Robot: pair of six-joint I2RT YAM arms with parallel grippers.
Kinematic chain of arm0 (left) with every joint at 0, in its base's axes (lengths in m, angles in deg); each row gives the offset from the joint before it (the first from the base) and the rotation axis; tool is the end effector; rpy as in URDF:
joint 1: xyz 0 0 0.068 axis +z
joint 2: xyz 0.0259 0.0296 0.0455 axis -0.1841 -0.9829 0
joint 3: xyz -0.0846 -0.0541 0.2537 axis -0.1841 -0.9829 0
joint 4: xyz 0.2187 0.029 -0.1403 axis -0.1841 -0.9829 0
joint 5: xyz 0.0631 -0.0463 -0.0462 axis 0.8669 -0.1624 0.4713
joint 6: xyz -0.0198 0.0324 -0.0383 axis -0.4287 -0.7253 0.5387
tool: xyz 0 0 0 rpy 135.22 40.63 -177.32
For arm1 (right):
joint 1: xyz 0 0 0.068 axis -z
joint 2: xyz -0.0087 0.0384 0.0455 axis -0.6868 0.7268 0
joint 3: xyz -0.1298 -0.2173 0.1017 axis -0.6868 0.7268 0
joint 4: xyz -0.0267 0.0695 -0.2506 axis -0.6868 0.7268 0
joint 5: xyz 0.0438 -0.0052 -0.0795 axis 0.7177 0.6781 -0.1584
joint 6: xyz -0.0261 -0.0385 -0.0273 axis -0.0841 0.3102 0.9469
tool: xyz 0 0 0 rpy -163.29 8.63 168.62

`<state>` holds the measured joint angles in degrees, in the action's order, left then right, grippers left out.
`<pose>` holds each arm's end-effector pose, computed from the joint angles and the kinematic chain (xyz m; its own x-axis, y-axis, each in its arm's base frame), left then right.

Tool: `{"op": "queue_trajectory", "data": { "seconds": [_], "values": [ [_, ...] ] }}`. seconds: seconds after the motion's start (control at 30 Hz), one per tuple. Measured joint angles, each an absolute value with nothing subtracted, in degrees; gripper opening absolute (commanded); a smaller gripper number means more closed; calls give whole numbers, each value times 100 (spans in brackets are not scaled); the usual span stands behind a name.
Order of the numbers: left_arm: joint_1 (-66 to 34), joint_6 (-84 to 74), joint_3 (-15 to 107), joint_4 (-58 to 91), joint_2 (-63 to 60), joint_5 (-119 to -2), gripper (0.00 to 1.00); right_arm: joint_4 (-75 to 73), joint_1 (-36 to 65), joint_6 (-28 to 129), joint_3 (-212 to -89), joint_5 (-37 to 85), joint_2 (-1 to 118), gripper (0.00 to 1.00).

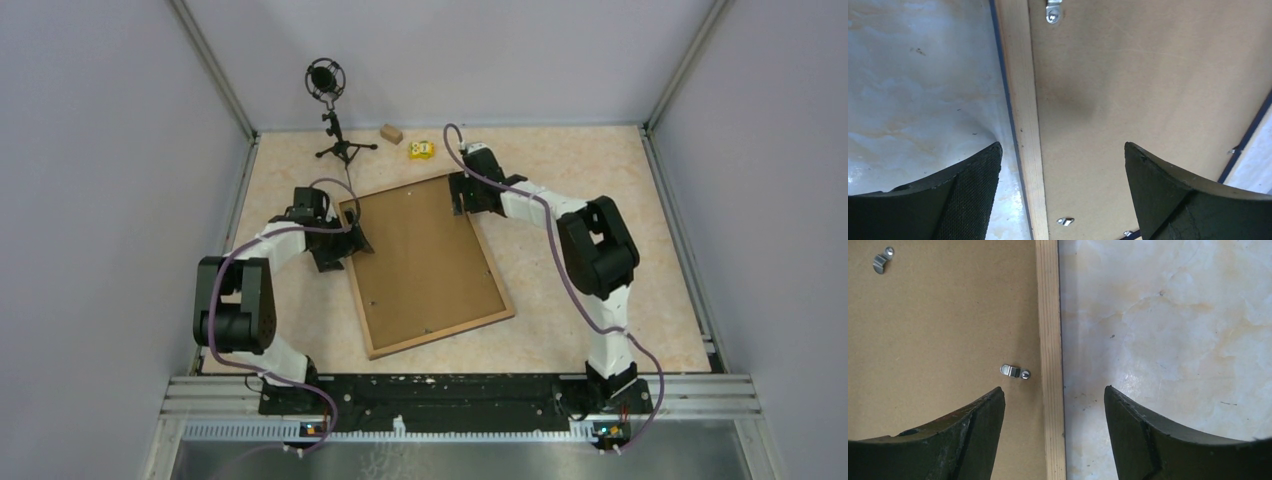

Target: Put the photo into the frame

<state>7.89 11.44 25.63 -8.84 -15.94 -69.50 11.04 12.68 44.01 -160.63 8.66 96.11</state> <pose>0.3010 -0.0249 0.1800 -0.8597 -0.4089 -0.3063 -0.2449 0.8560 -0.4554 0.3996 0.2318 0.1845 -0.6960 -0.1474 -0.7028 -0.2710 0.9602 0.0670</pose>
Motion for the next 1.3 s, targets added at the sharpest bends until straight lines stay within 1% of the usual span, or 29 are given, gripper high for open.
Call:
{"op": "queue_trajectory", "data": {
  "seconds": [0.1,0.37,0.6,0.83,0.97,1.2,1.3],
  "values": [
    [793,1061,2584,-976,-1790,-6939,94,1128,1268,4431,-16068,868,9687,70],
    [811,932,2611,-970,-1821,-7005,94,1209,1268,4422,-16216,862,9893,68],
    [833,870,2615,-965,-1832,-7147,94,1294,1268,4385,-16411,785,10024,63],
    [833,870,2615,-946,-1852,-7311,94,1333,1264,4363,-16478,785,10067,67],
    [830,870,2615,-935,-1865,-7383,94,1333,1264,4359,-16481,777,10074,66],
    [830,873,2615,-932,-1865,-7398,94,1410,1261,4248,-16634,779,10170,63],
    [830,870,2615,-932,-1865,-7398,94,1410,1246,4173,-16749,766,10251,59]
  ]
}}
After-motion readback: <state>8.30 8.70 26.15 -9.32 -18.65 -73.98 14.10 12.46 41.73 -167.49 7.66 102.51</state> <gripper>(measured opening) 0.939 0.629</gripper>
